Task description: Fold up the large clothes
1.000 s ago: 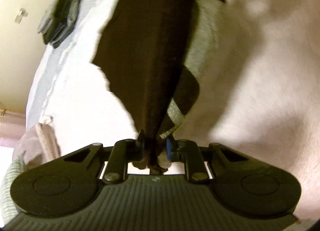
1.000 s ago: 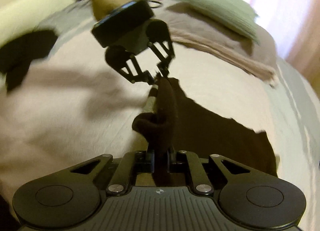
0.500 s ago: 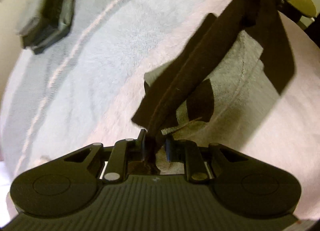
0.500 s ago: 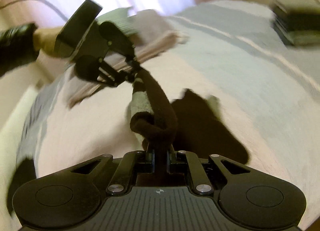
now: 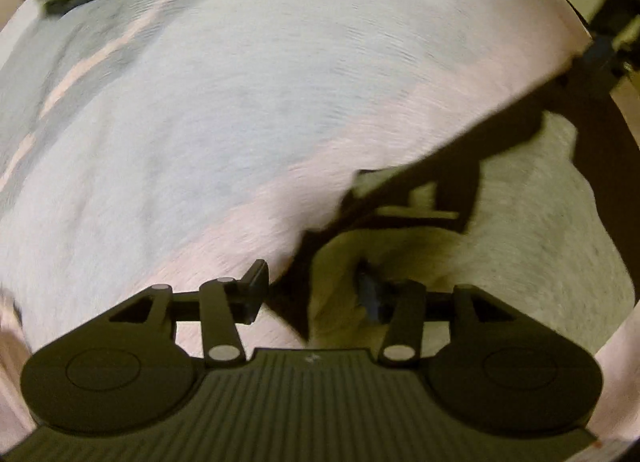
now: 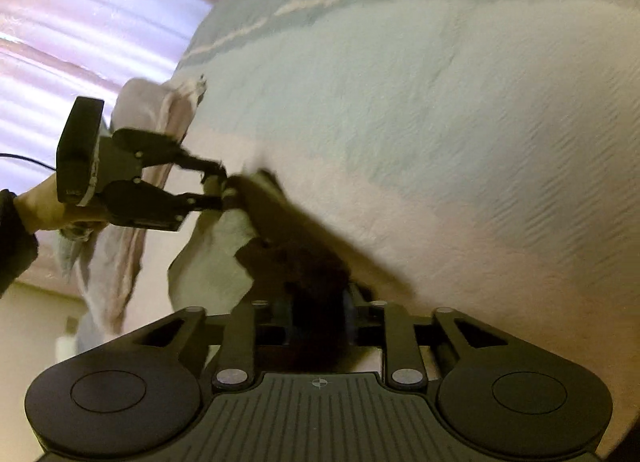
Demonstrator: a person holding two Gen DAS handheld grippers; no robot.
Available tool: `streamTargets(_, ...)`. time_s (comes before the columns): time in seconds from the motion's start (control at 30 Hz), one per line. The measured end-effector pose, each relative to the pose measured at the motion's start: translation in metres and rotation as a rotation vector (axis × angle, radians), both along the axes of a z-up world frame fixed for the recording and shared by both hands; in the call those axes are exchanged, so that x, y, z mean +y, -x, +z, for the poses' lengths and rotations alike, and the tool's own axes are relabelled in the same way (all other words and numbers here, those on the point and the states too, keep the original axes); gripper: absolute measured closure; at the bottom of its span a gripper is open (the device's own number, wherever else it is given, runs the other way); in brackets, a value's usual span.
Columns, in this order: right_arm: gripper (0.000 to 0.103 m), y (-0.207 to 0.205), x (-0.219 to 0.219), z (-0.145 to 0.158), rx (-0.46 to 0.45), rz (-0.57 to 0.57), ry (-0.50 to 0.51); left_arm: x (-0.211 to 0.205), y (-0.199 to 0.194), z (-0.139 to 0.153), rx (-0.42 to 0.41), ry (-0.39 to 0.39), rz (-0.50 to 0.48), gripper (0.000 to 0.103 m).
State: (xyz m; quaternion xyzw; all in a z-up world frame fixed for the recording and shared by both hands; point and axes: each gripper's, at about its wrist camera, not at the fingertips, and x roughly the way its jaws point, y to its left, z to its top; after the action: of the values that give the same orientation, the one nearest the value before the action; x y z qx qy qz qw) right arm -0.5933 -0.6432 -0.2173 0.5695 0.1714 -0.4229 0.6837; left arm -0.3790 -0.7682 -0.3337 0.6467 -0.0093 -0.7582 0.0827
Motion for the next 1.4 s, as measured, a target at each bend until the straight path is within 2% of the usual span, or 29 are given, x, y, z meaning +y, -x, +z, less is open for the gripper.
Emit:
streamTargets(0.13, 0.071, -0.009, 0.019, 0.05, 0.177, -0.004, 0.176, -0.016, -0.028, 0.029, 0.065, 0.016, 0.151, 0.061)
streamTargets(0.2, 0.071, -0.03, 0.028, 0.071, 0.19, 0.052, 0.265, -0.016, -0.042, 0.042, 0.098, 0.019, 0.217, 0.061)
streamTargets(0.27, 0.071, -0.054, 0.031, 0.077, 0.147, 0.153, 0.298, -0.011, -0.052, 0.051, 0.167, -0.032, 0.299, 0.063)
streamTargets(0.33, 0.071, -0.081, 0.029, 0.068, 0.134, 0.237, 0.294, -0.004, -0.06, 0.052, 0.255, -0.133, 0.373, 0.064)
streamTargets(0.4, 0.071, -0.095, 0.025, 0.052, 0.15, 0.254, 0.269, 0.006, -0.061, 0.042, 0.3, -0.201, 0.394, 0.064)
streamTargets(0.53, 0.071, -0.095, 0.008, 0.014, 0.235, 0.153, 0.185, 0.012, -0.048, -0.001, 0.305, -0.219, 0.458, 0.066)
streamTargets(0.6, 0.071, -0.083, 0.001, -0.002, 0.228, 0.088, 0.132, 0.005, -0.043, -0.021, 0.315, -0.225, 0.5, 0.063)
streamTargets(0.73, 0.071, -0.067, 0.004, -0.02, 0.199, 0.059, 0.113, -0.004, -0.037, -0.042, 0.347, -0.23, 0.552, 0.062)
streamTargets(0.83, 0.072, -0.051, 0.007, -0.029, 0.14, 0.004, 0.079, -0.01, -0.035, -0.044, 0.343, -0.244, 0.562, 0.062)
streamTargets(0.93, 0.072, -0.043, 0.007, -0.025, 0.131, -0.029, 0.035, -0.009, -0.034, -0.039, 0.322, -0.24, 0.565, 0.062)
streamTargets(1.1, 0.071, -0.054, 0.012, 0.014, 0.239, 0.03, 0.062, 0.001, -0.033, -0.019, 0.244, -0.178, 0.602, 0.064)
streamTargets(1.17, 0.067, -0.063, 0.019, 0.03, 0.279, 0.05, 0.072, 0.01, -0.035, -0.008, 0.195, -0.147, 0.61, 0.064)
streamTargets(1.4, 0.063, -0.091, 0.059, 0.066, 0.276, 0.074, 0.096, 0.043, -0.056, 0.033, 0.172, -0.085, 0.583, 0.066)
